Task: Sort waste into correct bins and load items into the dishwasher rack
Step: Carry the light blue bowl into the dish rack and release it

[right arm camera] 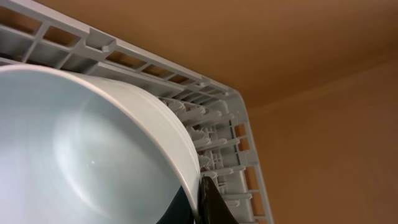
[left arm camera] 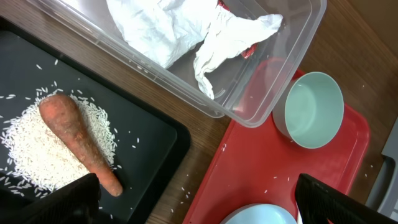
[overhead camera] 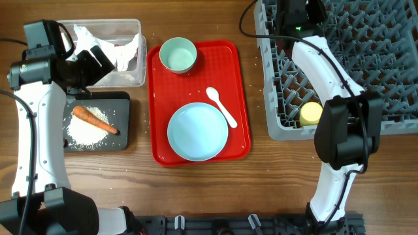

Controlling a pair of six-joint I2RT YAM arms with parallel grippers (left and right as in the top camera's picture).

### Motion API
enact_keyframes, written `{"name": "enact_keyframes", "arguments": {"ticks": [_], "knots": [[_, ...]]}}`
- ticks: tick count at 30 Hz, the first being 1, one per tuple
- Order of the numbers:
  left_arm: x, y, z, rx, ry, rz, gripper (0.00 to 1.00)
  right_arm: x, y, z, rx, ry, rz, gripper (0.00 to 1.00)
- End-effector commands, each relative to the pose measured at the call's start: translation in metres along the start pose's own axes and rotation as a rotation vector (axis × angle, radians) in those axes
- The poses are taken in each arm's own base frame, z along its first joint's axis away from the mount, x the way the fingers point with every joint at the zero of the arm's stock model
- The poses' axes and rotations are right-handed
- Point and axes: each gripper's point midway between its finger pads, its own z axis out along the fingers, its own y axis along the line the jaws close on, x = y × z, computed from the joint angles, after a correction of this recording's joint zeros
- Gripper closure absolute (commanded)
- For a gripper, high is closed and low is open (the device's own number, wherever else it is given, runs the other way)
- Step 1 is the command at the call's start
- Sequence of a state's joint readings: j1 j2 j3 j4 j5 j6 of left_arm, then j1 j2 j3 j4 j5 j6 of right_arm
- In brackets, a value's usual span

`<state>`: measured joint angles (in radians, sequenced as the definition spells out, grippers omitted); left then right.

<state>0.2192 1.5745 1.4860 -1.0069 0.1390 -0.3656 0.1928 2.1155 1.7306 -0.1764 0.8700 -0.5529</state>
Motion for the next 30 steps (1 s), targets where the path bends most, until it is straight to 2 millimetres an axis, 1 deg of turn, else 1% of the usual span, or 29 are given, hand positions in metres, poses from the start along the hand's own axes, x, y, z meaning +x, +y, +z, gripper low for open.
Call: {"name": "enact_keyframes", "arguments": {"ticks": [1,5,9,14,15,18,21,24,25,27,28,30], "knots": [[-0.004,-0.001,-0.004,0.006,-0.014,-0.011,0.0,0.0,0.005,0.008,0.034,0.007,-0.063,0.96],[-0.004,-0.001,-0.004,0.006,-0.014,-0.011,0.0,0.004,0.016,0.014,0.025,0.014,-0.102,0.96],[-0.004,-0.001,-0.004,0.006,-0.014,-0.011,0.0,0.004,0.02,0.015,0.021,0.015,-0.107,0.96],[-0.004,-0.001,-0.004,0.006,-0.014,-0.011,0.0,-0.002,0.031,0.005,0.004,-0.005,-0.116,0.96],[-0.004,-0.001,-0.004,0.006,-0.014,-0.011,0.0,-0.003,0.036,0.002,-0.011,-0.009,-0.129,0.96],[-0.004,-0.001,-0.004,0.006,-0.014,-0.011,0.0,-0.003,0.05,-0.004,-0.06,-0.017,-0.167,0.96],[-0.004,-0.001,-0.004,0.006,-0.014,-0.011,0.0,-0.001,0.055,-0.006,-0.076,-0.012,-0.188,0.96],[-0.004,-0.001,-0.004,0.006,-0.014,-0.011,0.0,0.001,0.06,-0.01,-0.089,-0.005,-0.212,0.88],[-0.004,-0.001,-0.004,0.005,-0.013,-0.011,0.0,0.001,0.062,-0.011,-0.093,-0.004,-0.221,0.84],[-0.004,-0.001,-0.004,0.006,-0.014,-0.011,0.0,0.001,0.067,-0.016,-0.102,-0.006,-0.236,0.71],[-0.004,-0.001,-0.004,0.006,-0.014,-0.011,0.0,-0.001,0.069,-0.019,-0.106,-0.012,-0.24,0.62],[-0.004,-0.001,-0.004,0.006,-0.014,-0.01,0.0,-0.005,0.073,-0.025,-0.108,-0.022,-0.245,0.46]]}}
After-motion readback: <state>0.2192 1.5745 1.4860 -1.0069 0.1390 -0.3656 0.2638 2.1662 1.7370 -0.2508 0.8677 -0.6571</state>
